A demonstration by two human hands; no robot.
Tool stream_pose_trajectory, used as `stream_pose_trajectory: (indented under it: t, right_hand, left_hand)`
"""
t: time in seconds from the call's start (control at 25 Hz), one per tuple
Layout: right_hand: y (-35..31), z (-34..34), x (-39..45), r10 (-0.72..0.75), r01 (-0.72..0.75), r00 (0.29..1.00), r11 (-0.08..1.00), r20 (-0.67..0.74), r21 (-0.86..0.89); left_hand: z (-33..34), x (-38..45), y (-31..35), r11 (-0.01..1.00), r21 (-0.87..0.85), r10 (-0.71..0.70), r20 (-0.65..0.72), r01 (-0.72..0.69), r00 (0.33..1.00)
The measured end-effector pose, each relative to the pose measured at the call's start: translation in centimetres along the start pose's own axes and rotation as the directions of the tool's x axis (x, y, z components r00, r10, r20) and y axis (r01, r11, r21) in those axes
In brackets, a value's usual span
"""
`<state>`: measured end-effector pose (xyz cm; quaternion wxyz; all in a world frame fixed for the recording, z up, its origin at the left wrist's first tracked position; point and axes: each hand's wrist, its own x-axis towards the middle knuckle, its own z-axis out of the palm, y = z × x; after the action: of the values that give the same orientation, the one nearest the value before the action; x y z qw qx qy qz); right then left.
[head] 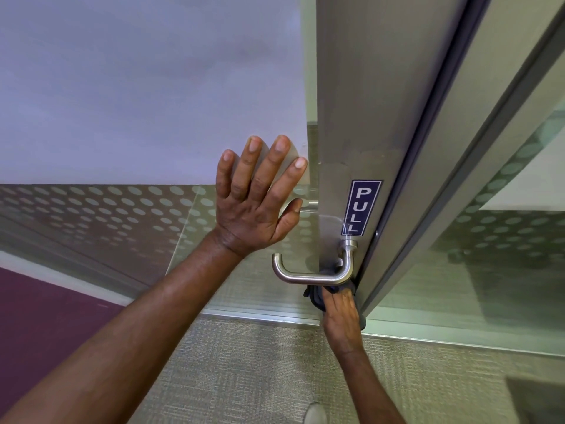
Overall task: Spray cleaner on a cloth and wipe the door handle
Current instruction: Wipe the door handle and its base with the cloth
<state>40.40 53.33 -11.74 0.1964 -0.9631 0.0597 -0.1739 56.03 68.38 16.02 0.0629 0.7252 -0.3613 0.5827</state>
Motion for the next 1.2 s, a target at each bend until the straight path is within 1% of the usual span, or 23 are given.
stream_pose_trajectory:
  t: [0.16,0.32,0.4,0.48,0.56,0.64,0.72,0.84,0.88,1.0,1.08,1.12,1.2]
  right_hand:
    - [0.1,-0.7,-0.4,0.023,-0.022,0.996,1.000,0.081,-0.008]
    - [1.4,-1.4,-0.8,-0.004,0.006,0.993,1.000,0.116,-0.018]
    - [1.4,-1.8,-1.4,0.051,-0.053,0.987,0.998,0.151,0.015]
    - [0.4,-2.4,-1.8,0.153,-0.171,0.976,0.979,0.158,0.108]
    - [-1.2,-3.2,-2.0,0.262,-0.284,0.959,0.913,0.112,0.293]
    - [-2.5,-4.0,-1.7,0.324,-0.319,0.943,0.822,0.073,0.471]
    - [-3.4,-5.0,-0.7,0.332,-0.301,0.942,0.782,0.044,0.546]
    - [-3.8,-6.4,0.6,0.239,-0.153,0.966,0.841,-0.103,0.519]
    - [-3.4,-6.6,1.0,0.220,-0.126,0.966,0.859,-0.136,0.496]
    - [-2.2,-6.0,1.4,0.219,-0.139,0.963,0.902,-0.157,0.410]
    - [-2.1,-5.1,1.3,0.202,-0.121,0.963,0.916,-0.179,0.381]
    - [-2.3,-4.7,1.1,0.208,-0.131,0.964,0.914,-0.167,0.384]
    - [-3.1,-3.8,0.7,0.274,-0.202,0.955,0.878,-0.110,0.434]
  left_hand:
    - [0.1,0.0,0.0,1.000,-0.003,0.013,-0.010,-0.013,1.000]
    - [0.1,-0.2,0.1,1.000,0.000,0.024,-0.010,-0.024,1.000]
    - [0.1,-0.2,0.0,1.000,0.004,0.024,-0.010,-0.024,1.000]
    - [0.0,-0.2,0.0,1.000,0.006,0.025,-0.014,-0.025,1.000]
    - [0.1,0.0,0.0,1.000,0.005,0.029,-0.014,-0.029,0.999]
    - [0.0,0.1,0.1,1.000,0.007,0.020,-0.012,-0.020,1.000]
    - [-0.2,0.1,0.1,1.000,0.012,0.013,-0.006,-0.012,1.000]
    - [-0.4,0.2,0.0,1.000,0.014,0.009,-0.001,-0.009,1.000]
    - [-0.4,0.2,0.0,1.000,0.018,0.010,-0.006,-0.010,1.000]
    - [-0.2,0.3,-0.1,1.000,0.017,0.009,-0.016,-0.009,1.000]
    - [-0.1,0.2,-0.1,1.000,0.019,0.011,-0.022,-0.011,1.000]
    - [0.0,0.1,-0.1,1.000,0.021,0.010,-0.019,-0.009,1.000]
    - [0.1,0.1,0.1,1.000,0.009,0.004,-0.013,-0.004,1.000]
